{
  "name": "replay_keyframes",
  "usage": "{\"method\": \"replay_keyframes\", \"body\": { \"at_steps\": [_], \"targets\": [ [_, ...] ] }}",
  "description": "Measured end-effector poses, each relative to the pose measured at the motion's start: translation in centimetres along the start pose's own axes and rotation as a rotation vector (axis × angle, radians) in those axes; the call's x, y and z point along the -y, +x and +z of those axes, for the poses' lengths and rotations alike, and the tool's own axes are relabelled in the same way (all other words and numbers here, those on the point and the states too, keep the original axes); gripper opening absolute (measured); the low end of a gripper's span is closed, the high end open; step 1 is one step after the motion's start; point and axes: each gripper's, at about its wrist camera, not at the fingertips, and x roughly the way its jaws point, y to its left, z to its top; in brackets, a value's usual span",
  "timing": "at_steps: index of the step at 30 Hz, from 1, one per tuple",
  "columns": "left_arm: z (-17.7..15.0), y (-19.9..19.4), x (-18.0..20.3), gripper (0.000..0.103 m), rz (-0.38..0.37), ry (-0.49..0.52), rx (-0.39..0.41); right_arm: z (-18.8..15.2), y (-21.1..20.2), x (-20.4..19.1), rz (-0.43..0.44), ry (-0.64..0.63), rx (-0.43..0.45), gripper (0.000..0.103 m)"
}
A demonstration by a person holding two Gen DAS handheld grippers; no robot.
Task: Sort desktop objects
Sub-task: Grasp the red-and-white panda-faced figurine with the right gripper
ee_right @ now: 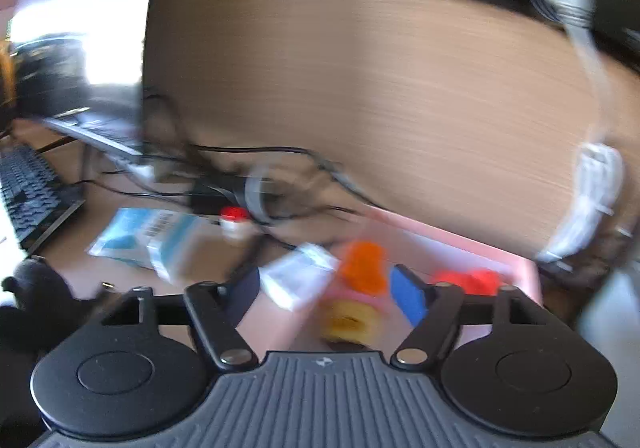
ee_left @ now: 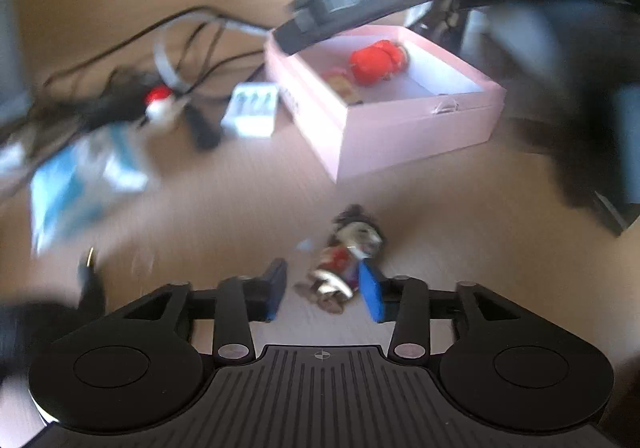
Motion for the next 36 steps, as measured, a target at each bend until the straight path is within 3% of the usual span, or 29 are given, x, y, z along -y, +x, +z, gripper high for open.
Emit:
{"method": "replay_keyframes", "body": {
  "at_steps": [1,5,11,14,19,23,26,29,32,35,36],
  "targets": [
    [-0.5,-0.6,-0.2,0.054,0.011,-0.026,0.002,0.4,1.1,-0.9,0.029,-0.011,-0.022,0.045],
    [-2.1,-2.9,-2.0,0.059,0.069,-0.114,0.014,1.4,6.8,-4.4,0.074,-0.029,-0.128,0.035],
    [-3.7,-4.5,-4.3,0.067,0.13,-0.195,0.031,2.2,14.2,-7.3,-0.03,-0.045,-0.252,0.034],
    [-4.2,-5.1,-5.1,0.069,0.14,-0.217,0.034,1.7,15.6,-7.7,-0.053,-0.043,-0.299,0.026],
    [-4.7,-5.6,-5.4,0.072,0.149,-0.185,0.036,-0.2,12.0,-8.7,0.04,-0.055,-0.303,0.02],
    [-5.0,-5.7,-4.6,0.075,0.135,-0.149,0.034,-3.2,6.4,-9.4,0.139,-0.079,-0.302,0.02],
    [-5.4,-6.2,-3.2,0.076,0.113,-0.123,0.035,-5.7,2.3,-9.2,0.16,-0.139,-0.291,0.02],
    [-5.6,-6.5,-1.7,0.079,0.087,-0.102,0.033,-7.4,-0.3,-8.1,0.106,-0.208,-0.261,0.02],
    [-5.6,-6.8,-0.3,0.079,0.08,-0.089,0.035,-8.5,-2.1,-6.3,-0.08,-0.258,-0.21,0.021],
    [-5.7,-7.4,0.7,0.082,0.087,-0.087,0.051,-8.8,-4.4,-3.3,-0.081,-0.127,-0.199,0.035],
    [-5.7,-7.5,1.0,0.082,0.097,-0.092,0.053,-9.0,-5.5,-2.6,-0.062,-0.088,-0.188,0.049]
  ]
}}
